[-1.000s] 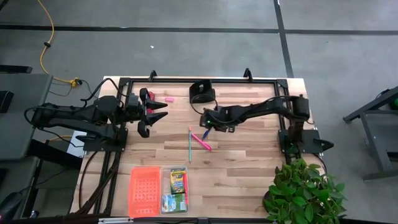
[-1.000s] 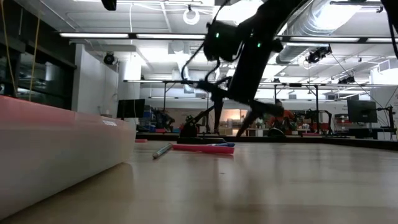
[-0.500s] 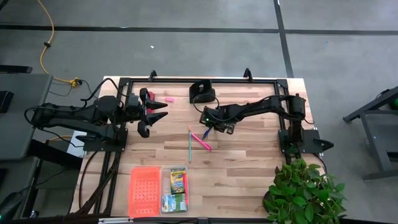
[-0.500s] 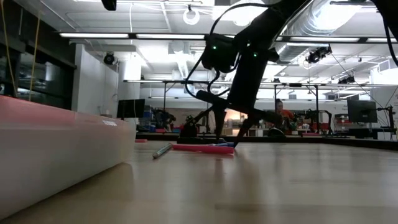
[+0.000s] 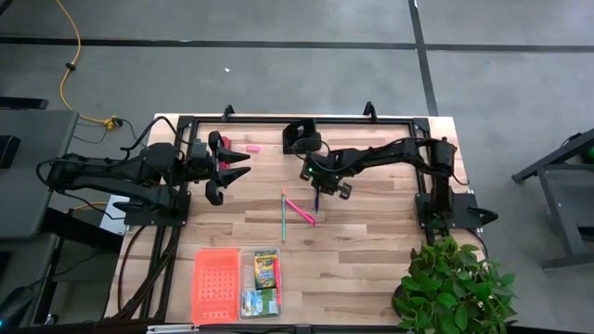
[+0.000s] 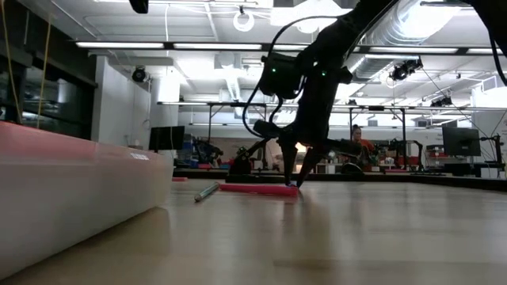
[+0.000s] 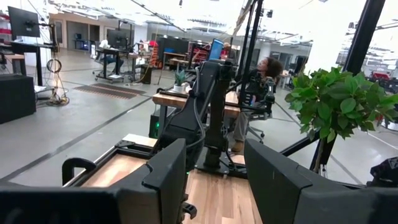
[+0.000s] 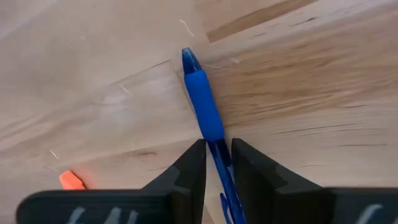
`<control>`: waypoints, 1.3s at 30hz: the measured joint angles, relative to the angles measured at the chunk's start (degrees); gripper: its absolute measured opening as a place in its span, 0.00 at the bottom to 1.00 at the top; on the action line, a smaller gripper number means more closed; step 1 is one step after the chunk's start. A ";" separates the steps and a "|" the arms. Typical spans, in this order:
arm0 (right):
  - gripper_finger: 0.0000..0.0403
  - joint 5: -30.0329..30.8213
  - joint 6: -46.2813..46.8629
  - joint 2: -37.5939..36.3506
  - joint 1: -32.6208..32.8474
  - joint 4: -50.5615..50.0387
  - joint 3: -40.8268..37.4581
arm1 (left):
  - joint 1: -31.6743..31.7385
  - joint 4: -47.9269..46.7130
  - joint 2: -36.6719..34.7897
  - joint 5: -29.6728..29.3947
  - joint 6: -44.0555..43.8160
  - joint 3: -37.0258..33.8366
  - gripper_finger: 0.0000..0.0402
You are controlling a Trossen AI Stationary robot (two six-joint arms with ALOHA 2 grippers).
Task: Pack school essentials
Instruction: Put the blue pen into the supply box
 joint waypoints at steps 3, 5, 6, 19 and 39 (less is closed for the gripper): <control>0.17 -0.14 -1.56 0.04 0.05 -1.33 -0.01 | 0.00 0.00 0.00 0.00 -0.01 0.00 0.38; 0.17 -0.55 -3.50 -0.01 0.03 -1.94 -0.04 | 0.00 0.00 0.00 0.00 -0.01 0.00 0.38; 0.17 -0.66 -4.35 0.00 0.03 -2.03 -0.04 | 0.00 0.00 0.00 0.00 0.01 0.00 0.38; 0.03 -0.04 -10.40 -2.08 0.14 -2.46 -0.36 | 0.00 0.01 0.00 0.00 0.00 0.00 0.38; 0.01 3.66 -37.29 -28.34 1.96 -11.52 -10.80 | 0.02 -1.25 0.00 -3.52 -0.01 0.02 0.38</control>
